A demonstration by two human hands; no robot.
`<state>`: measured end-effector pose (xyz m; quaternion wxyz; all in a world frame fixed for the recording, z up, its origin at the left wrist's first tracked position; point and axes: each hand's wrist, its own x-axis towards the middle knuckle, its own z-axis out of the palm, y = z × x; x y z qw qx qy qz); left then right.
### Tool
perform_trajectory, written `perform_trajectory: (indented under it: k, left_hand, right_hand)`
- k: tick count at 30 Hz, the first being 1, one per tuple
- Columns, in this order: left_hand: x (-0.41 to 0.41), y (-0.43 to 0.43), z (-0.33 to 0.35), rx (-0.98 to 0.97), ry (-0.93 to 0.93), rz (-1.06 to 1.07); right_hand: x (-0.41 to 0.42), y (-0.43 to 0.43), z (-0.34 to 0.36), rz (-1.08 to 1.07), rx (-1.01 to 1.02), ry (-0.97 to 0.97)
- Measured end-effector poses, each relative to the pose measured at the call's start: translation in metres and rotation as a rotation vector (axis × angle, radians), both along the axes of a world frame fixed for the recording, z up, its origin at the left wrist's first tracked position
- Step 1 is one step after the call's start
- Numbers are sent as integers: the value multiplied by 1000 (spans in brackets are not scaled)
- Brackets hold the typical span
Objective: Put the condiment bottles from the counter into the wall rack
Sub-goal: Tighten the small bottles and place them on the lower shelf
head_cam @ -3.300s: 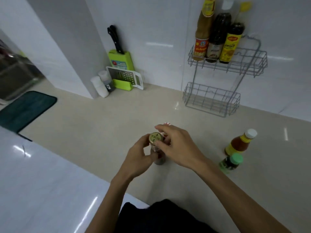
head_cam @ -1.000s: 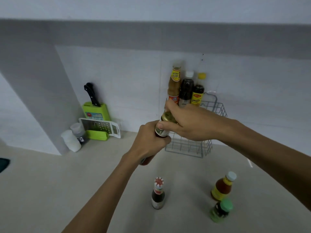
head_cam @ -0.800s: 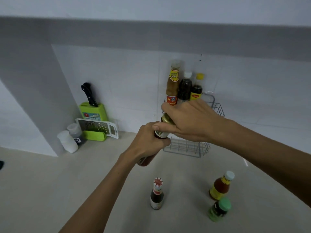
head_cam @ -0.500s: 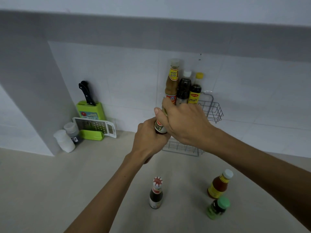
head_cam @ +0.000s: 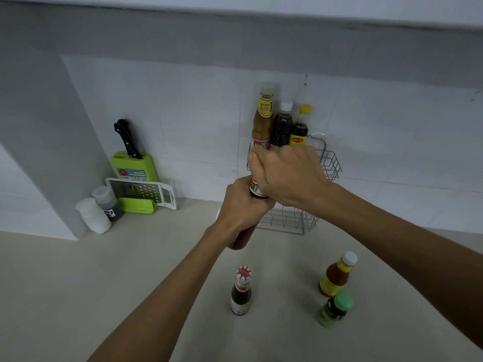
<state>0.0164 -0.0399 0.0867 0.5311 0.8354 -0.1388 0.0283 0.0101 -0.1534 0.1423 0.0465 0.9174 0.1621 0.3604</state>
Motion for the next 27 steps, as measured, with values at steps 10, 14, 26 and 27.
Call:
perform_trajectory:
  k: [10,14,26,27]
  left_hand:
    - [30,16,-11,140,219,-334]
    - [47,28,-29,237,236,-431]
    - [79,14,-89,254,60,-302]
    - [82,11,-91,213,44,-283]
  right_hand:
    - [22,-18,1,58,389,468]
    - [21,-22,-7,76,378,536]
    - [41,-39,-73,-21,736,657]
    - [44,-40,-80,-29,795,698]
